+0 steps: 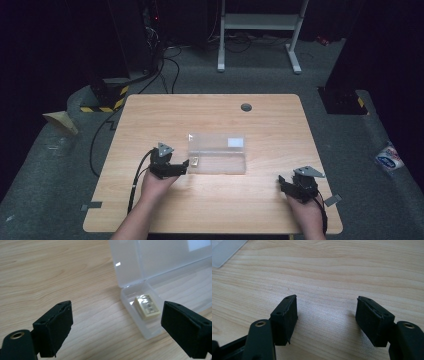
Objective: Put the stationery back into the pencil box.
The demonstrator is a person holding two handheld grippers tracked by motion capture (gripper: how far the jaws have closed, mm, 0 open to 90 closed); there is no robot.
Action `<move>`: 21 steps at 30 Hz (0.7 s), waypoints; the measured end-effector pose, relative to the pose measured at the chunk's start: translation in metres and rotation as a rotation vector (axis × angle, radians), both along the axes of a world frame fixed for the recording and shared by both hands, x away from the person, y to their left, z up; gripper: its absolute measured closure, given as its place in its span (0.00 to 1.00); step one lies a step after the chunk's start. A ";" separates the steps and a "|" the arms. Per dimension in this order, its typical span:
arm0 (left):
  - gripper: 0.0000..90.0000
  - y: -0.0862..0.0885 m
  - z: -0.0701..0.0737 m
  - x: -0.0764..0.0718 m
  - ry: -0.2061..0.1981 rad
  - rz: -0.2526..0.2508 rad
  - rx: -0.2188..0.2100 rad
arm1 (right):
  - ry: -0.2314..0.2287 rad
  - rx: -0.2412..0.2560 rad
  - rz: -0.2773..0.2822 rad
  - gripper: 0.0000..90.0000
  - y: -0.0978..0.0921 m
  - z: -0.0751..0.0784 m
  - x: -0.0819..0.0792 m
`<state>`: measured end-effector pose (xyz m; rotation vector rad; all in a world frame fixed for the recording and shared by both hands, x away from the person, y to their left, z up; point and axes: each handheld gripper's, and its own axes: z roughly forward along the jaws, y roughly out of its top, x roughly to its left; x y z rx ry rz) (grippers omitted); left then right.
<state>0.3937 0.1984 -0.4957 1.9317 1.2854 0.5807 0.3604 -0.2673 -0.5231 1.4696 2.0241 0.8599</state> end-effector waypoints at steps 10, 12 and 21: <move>0.10 0.047 -0.015 -0.019 0.059 0.026 0.062 | 0.004 0.004 -0.003 0.37 0.000 0.000 0.000; 0.09 0.058 -0.018 -0.025 0.070 0.035 0.072 | 0.006 0.007 -0.006 0.37 0.000 0.000 0.000; 0.07 0.089 -0.028 -0.050 0.113 0.046 0.079 | 0.004 0.005 -0.003 0.37 0.000 0.000 0.000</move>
